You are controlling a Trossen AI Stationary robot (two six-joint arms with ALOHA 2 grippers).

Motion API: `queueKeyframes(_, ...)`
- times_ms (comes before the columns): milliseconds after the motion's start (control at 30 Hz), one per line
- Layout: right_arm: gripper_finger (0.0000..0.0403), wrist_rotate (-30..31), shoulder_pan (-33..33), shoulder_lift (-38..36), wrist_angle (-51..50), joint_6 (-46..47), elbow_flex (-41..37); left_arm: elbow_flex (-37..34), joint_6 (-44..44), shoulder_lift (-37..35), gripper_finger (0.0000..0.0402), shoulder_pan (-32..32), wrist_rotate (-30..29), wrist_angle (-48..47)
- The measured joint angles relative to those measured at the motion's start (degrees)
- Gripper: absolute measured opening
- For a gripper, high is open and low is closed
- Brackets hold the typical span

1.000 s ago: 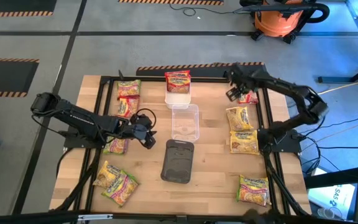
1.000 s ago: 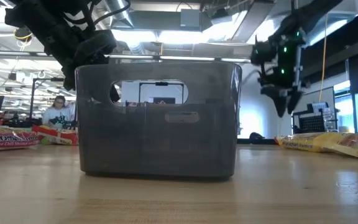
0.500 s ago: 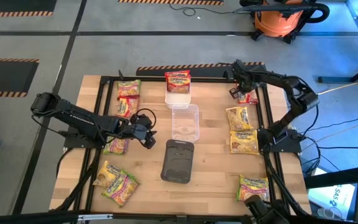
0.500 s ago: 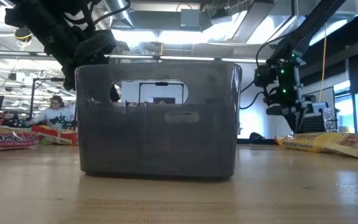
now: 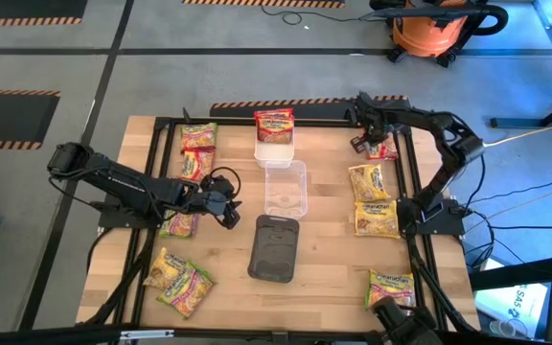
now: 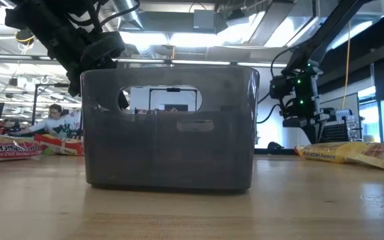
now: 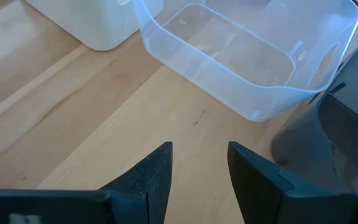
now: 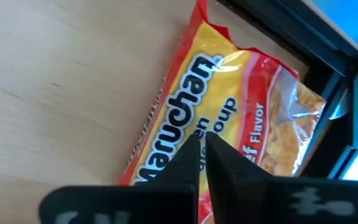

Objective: Sort Maruchan noodles
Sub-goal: Put the red noodle pack into the white bin

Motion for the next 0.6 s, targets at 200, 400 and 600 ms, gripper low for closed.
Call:
queueKeyframes(200, 0.0002, -2.7, 0.0, 1.4, 0.1, 0.2, 0.8, 0.0, 0.0, 0.0, 0.0149, 0.0, 0.0, 0.0)
queueKeyframes(400, 0.0001, -5.1, 0.5, 1.4, 2.6, -0.3, 0.9, 0.0, 0.0, 0.0, 0.0149, 0.0, 0.0, 0.0)
queueKeyframes(600, 0.0001, -10.0, 2.9, 1.4, 5.9, -1.3, 1.2, 0.0, 1.5, 0.0, 0.0149, 0.0, -0.3, 0.2)
